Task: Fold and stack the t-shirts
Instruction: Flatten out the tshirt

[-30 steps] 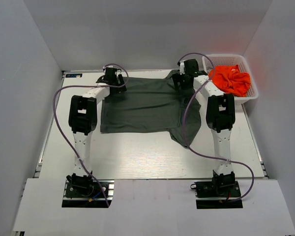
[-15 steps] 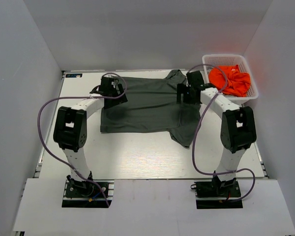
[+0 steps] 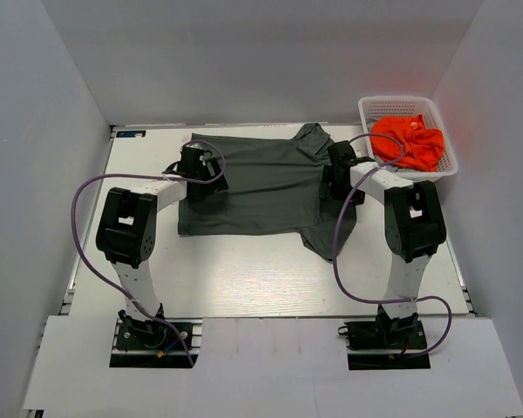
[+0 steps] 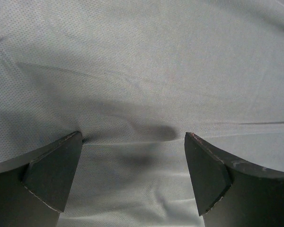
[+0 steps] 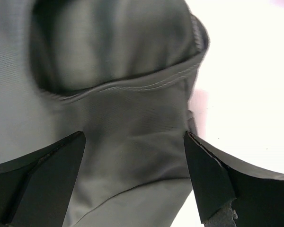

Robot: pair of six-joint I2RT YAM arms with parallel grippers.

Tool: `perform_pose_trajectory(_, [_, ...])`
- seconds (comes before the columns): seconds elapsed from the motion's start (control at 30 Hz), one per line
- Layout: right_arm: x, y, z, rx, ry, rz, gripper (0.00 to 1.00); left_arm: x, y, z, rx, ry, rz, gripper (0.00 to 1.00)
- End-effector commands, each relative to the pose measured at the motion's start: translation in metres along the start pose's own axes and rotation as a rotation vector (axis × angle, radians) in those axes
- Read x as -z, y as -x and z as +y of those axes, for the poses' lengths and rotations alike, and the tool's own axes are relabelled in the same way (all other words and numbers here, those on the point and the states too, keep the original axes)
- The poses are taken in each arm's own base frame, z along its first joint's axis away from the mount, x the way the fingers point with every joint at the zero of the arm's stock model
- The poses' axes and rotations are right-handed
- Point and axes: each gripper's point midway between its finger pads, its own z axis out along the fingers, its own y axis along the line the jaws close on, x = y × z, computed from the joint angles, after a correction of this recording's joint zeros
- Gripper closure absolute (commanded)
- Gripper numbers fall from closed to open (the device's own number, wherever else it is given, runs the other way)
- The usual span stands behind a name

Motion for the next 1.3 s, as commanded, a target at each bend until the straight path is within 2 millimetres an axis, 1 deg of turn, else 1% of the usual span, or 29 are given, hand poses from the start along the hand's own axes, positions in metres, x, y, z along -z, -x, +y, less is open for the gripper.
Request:
perform_pose_trajectory(0.0, [-0.002,0.007,-0.019,-0.067,-0.091,-0.025,0.1,-0.003,-0.04,0.033,0.015,0.113,0.1,0.0])
perform_pose_trajectory(0.03, [-0.004,0.006,-0.021,-0.072,-0.091,-0.021,0.1,-0.003,-0.039,0.034,0.014,0.12,0.095,0.0])
perform_pose_trajectory(0.07, [-0.008,0.003,-0.026,-0.087,-0.099,-0.009,0.1,-0.003,-0.043,0.044,0.021,0.146,0.106,0.0])
perform_pose_trajectory(0.17, [-0.01,-0.004,-0.036,-0.104,-0.115,0.009,0.1,-0.002,-0.048,0.05,0.02,0.166,0.119,0.0])
perform_pose_trajectory(0.2, [-0.006,-0.002,-0.039,-0.115,-0.115,-0.004,0.1,-0.001,-0.047,0.055,0.026,0.183,0.119,0.0])
perform_pose_trajectory(0.23, [-0.009,-0.014,-0.043,-0.113,-0.12,0.017,0.1,-0.001,-0.049,0.061,0.024,0.206,0.116,0.0])
perform_pose_trajectory(0.27, [-0.008,-0.011,-0.048,-0.133,-0.119,0.006,0.1,-0.001,-0.05,0.064,0.022,0.219,0.119,0.0])
perform_pose_trajectory(0.3, [-0.003,-0.013,-0.052,-0.124,-0.112,0.003,0.1,0.0,-0.052,0.065,0.022,0.224,0.126,0.0])
perform_pose_trajectory(0.37, [-0.002,-0.023,-0.058,-0.131,-0.105,0.021,0.1,0.001,-0.052,0.069,0.028,0.247,0.122,0.0])
perform_pose_trajectory(0.4, [-0.003,-0.026,-0.066,-0.136,-0.115,0.028,0.1,-0.001,-0.055,0.07,0.028,0.252,0.129,0.0])
perform_pose_trajectory(0.47, [0.004,-0.027,-0.068,-0.149,-0.1,0.02,0.1,0.0,-0.057,0.071,0.027,0.257,0.137,0.0])
perform_pose_trajectory(0.5, [0.001,-0.04,-0.074,-0.155,-0.102,0.052,0.1,0.0,-0.057,0.071,0.027,0.257,0.137,0.0])
perform_pose_trajectory(0.53, [0.008,-0.035,-0.075,-0.17,-0.088,0.023,0.1,0.0,-0.057,0.071,0.027,0.257,0.137,0.0])
perform_pose_trajectory(0.57, [0.009,-0.041,-0.073,-0.172,-0.064,0.036,0.1,0.0,-0.057,0.071,0.027,0.257,0.137,0.0])
perform_pose_trajectory(0.6, [0.007,-0.046,-0.077,-0.176,-0.059,0.041,0.1,0.0,-0.057,0.071,0.027,0.257,0.137,0.0])
perform_pose_trajectory(0.63, [0.011,-0.04,-0.077,-0.185,-0.04,0.018,0.1,0.0,-0.057,0.071,0.027,0.257,0.137,0.0])
perform_pose_trajectory(0.67, [0.015,-0.041,-0.073,-0.188,-0.007,0.017,0.1,0.0,-0.061,0.072,0.028,0.254,0.15,0.0])
perform_pose_trajectory(0.7, [0.016,-0.039,-0.075,-0.191,0.004,0.007,0.1,0.001,-0.056,0.069,0.029,0.243,0.132,0.0])
perform_pose_trajectory(0.87, [0.033,-0.026,-0.084,-0.223,0.018,-0.035,0.1,0.001,-0.058,0.066,0.011,0.237,0.136,0.0])
perform_pose_trajectory(0.9, [0.034,-0.026,-0.085,-0.214,0.017,-0.035,0.1,0.001,-0.055,0.062,0.012,0.225,0.133,0.0])
perform_pose_trajectory(0.97, [0.038,-0.024,-0.082,-0.201,0.037,-0.044,0.1,0.006,-0.05,0.052,-0.005,0.196,0.126,0.0])
perform_pose_trajectory(1.0, [0.044,-0.02,-0.074,-0.166,0.089,-0.055,0.1,0.007,-0.052,0.05,-0.014,0.18,0.136,0.0])
perform_pose_trajectory(1.03, [0.047,-0.008,-0.065,-0.152,0.127,-0.096,0.1,0.01,-0.049,0.045,-0.012,0.162,0.13,0.0])
perform_pose_trajectory(1.07, [0.052,-0.005,-0.056,-0.126,0.162,-0.11,0.1,0.012,-0.04,0.038,-0.024,0.135,0.111,0.0])
perform_pose_trajectory(1.1, [0.056,-0.005,-0.037,-0.065,0.245,-0.11,0.1,0.017,-0.031,0.031,-0.035,0.109,0.089,0.0])
perform_pose_trajectory(1.13, [0.056,-0.002,-0.029,-0.043,0.267,-0.117,0.1,0.02,-0.025,0.024,-0.033,0.086,0.08,0.0])
perform_pose_trajectory(1.17, [0.066,0.016,-0.016,-0.015,0.294,-0.165,0.1,0.024,-0.013,0.017,-0.042,0.068,0.052,0.0])
perform_pose_trajectory(1.23, [0.059,0.018,-0.004,0.026,0.285,-0.156,0.1,0.034,0.002,0.005,-0.051,0.031,0.015,0.0])
perform_pose_trajectory(1.27, [0.068,0.038,0.005,0.037,0.283,-0.207,0.1,0.035,0.009,0.001,-0.061,0.022,-0.001,0.0])
